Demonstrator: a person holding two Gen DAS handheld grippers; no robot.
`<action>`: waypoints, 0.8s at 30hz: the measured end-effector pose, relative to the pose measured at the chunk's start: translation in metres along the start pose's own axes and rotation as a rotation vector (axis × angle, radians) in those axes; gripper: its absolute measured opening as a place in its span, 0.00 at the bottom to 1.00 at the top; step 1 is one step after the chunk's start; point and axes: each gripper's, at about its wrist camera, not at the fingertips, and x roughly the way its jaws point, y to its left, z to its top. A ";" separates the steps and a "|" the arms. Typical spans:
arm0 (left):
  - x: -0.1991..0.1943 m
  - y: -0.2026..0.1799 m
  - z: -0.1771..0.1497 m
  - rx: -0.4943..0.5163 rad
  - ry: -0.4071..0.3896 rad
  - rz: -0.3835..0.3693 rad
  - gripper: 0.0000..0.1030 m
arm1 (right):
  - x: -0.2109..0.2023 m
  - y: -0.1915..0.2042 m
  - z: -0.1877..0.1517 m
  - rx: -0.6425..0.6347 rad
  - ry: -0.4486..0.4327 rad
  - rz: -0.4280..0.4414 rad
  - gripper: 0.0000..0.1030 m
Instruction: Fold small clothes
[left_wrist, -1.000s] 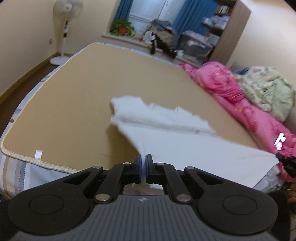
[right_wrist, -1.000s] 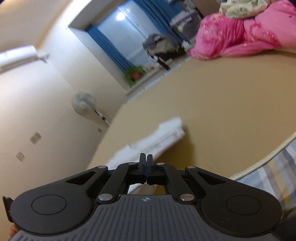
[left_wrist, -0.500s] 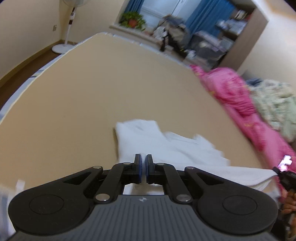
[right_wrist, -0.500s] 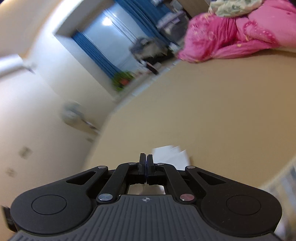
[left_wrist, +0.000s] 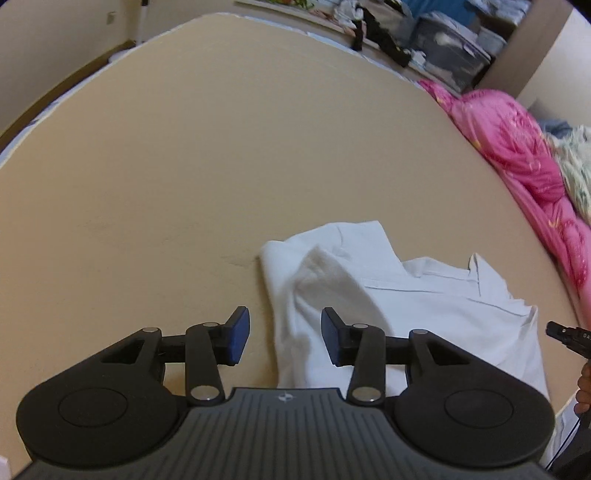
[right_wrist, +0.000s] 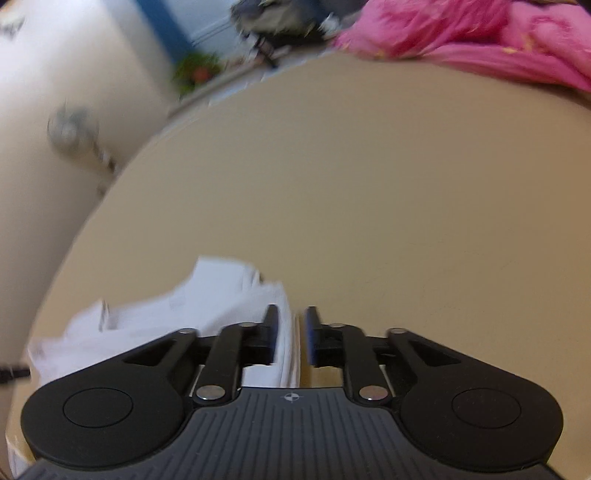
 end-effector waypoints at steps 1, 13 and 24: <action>0.005 -0.003 0.000 0.003 0.001 0.003 0.45 | 0.010 0.000 0.001 0.002 0.030 0.008 0.22; 0.028 -0.039 0.013 0.111 -0.145 0.067 0.04 | 0.025 0.042 0.000 -0.144 -0.097 0.030 0.04; 0.046 -0.016 0.026 -0.020 -0.210 0.163 0.04 | 0.065 0.053 0.023 -0.077 -0.255 -0.071 0.03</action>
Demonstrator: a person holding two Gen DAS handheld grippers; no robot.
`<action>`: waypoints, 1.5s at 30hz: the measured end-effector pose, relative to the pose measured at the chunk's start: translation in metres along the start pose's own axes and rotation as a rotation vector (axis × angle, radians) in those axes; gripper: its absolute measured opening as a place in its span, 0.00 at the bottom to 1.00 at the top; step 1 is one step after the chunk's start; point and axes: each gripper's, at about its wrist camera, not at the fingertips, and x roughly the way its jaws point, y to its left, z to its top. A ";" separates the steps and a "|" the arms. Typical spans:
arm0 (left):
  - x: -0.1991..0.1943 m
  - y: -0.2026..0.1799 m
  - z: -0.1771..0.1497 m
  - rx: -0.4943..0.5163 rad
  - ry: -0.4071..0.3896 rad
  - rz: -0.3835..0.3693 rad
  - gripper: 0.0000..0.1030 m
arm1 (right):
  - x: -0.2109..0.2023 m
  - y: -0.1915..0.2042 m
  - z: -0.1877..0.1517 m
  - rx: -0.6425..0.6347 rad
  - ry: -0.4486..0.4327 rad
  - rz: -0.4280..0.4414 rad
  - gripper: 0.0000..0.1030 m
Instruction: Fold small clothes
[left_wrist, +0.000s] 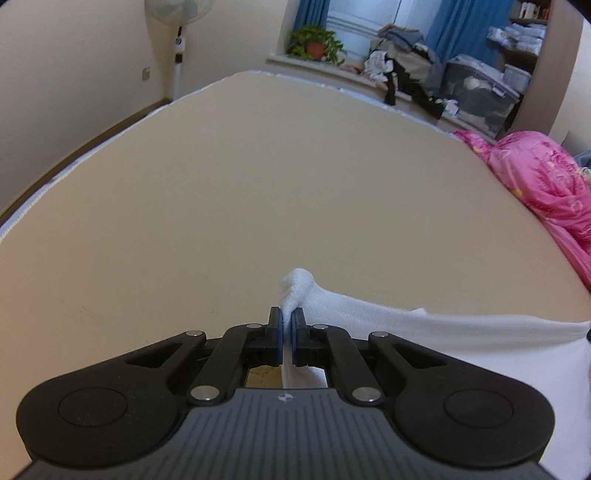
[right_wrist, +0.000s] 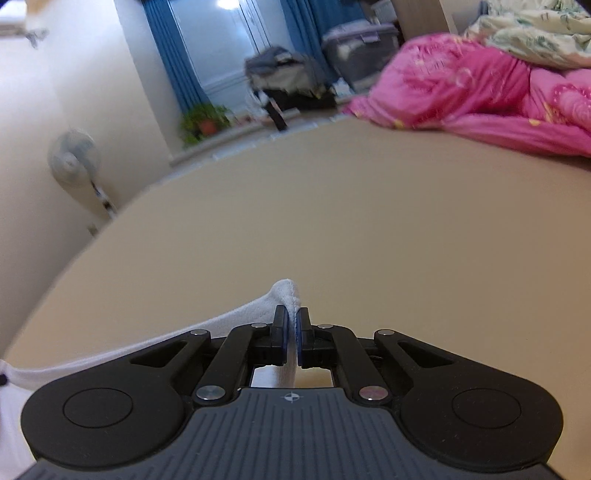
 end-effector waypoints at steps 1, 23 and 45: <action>0.006 -0.001 0.000 -0.003 0.010 0.002 0.04 | 0.010 0.002 -0.003 -0.008 0.023 -0.017 0.03; -0.093 0.042 -0.084 -0.101 0.332 -0.119 0.25 | -0.097 -0.003 -0.059 -0.021 0.425 -0.026 0.36; -0.083 0.012 -0.103 0.123 0.397 -0.026 0.04 | -0.112 -0.018 -0.084 -0.083 0.477 -0.018 0.08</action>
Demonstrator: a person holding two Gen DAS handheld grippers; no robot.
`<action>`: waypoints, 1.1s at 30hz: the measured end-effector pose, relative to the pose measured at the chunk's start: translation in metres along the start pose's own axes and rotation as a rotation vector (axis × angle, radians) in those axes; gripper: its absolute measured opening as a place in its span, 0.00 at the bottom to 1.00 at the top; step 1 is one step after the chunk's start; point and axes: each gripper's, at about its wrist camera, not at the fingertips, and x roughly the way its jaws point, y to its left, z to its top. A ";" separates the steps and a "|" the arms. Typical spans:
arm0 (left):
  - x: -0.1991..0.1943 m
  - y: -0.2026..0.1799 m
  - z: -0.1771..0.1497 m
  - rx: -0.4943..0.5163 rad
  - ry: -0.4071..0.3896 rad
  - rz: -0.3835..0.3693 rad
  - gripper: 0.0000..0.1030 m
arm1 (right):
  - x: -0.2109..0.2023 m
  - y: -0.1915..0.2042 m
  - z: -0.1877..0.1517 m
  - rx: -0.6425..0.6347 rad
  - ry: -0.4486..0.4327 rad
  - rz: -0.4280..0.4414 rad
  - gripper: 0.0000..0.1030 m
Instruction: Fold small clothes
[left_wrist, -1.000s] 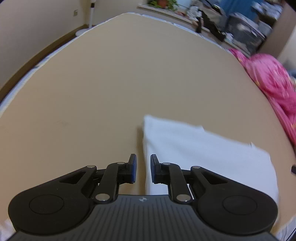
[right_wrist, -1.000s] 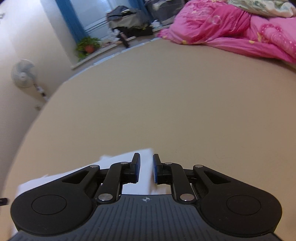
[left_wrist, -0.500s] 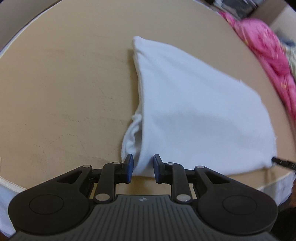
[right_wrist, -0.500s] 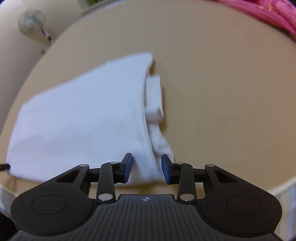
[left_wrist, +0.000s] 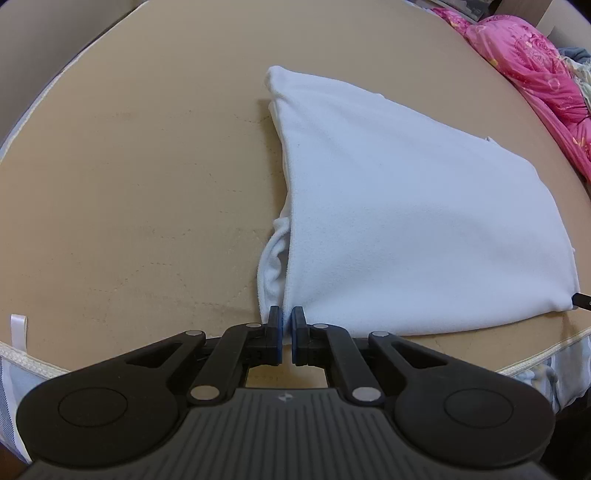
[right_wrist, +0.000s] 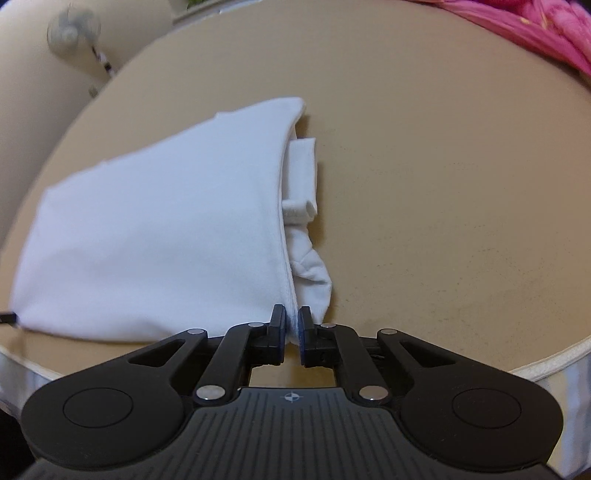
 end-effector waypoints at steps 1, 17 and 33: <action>0.001 0.000 0.001 0.000 0.001 -0.001 0.04 | 0.001 0.003 0.001 -0.007 -0.007 -0.011 0.08; 0.002 -0.004 0.004 -0.031 0.013 -0.010 0.09 | 0.018 0.015 0.003 -0.070 0.009 -0.140 0.22; 0.025 0.046 0.026 -0.376 0.012 -0.179 0.65 | -0.020 0.007 0.014 0.027 -0.220 -0.128 0.25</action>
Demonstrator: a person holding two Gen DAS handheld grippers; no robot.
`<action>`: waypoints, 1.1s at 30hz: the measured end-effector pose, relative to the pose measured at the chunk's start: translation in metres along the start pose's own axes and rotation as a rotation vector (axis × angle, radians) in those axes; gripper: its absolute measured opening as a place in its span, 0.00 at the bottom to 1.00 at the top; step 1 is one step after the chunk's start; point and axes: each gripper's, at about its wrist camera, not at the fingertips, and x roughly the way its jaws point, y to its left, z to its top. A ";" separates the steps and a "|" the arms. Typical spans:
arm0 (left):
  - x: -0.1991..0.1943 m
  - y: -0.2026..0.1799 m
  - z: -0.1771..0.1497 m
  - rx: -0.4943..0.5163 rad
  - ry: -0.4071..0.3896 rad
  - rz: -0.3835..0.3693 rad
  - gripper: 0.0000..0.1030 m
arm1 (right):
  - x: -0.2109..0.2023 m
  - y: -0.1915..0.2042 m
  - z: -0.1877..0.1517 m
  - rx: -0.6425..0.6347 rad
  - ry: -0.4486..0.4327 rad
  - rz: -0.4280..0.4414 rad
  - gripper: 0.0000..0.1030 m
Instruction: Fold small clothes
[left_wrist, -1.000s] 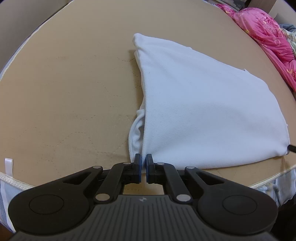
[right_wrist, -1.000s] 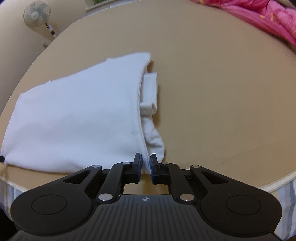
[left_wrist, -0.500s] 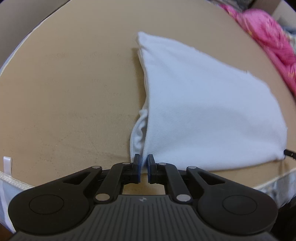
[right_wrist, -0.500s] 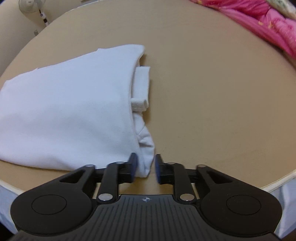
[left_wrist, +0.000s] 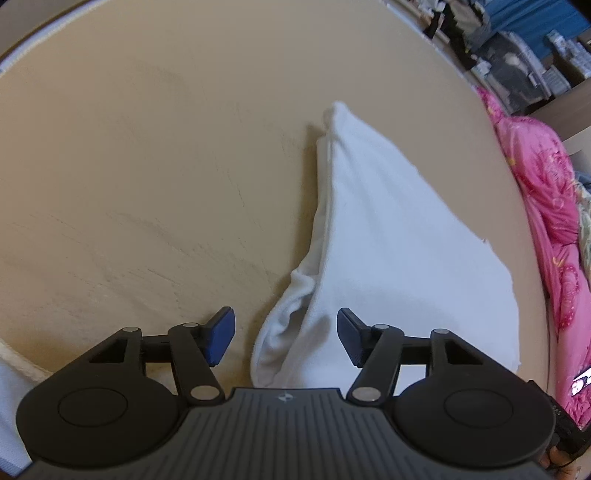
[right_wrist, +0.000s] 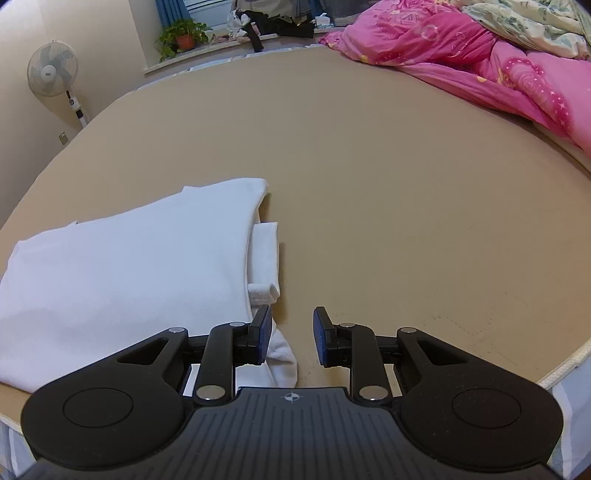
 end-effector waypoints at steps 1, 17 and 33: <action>0.006 -0.001 0.001 -0.006 0.014 0.010 0.65 | 0.000 0.000 0.001 0.003 0.000 0.002 0.25; 0.021 -0.057 -0.029 0.193 -0.071 0.180 0.07 | -0.014 -0.033 0.010 0.089 -0.045 0.056 0.25; 0.022 -0.402 -0.161 0.695 -0.171 -0.125 0.12 | -0.019 -0.074 0.025 0.219 -0.113 0.087 0.25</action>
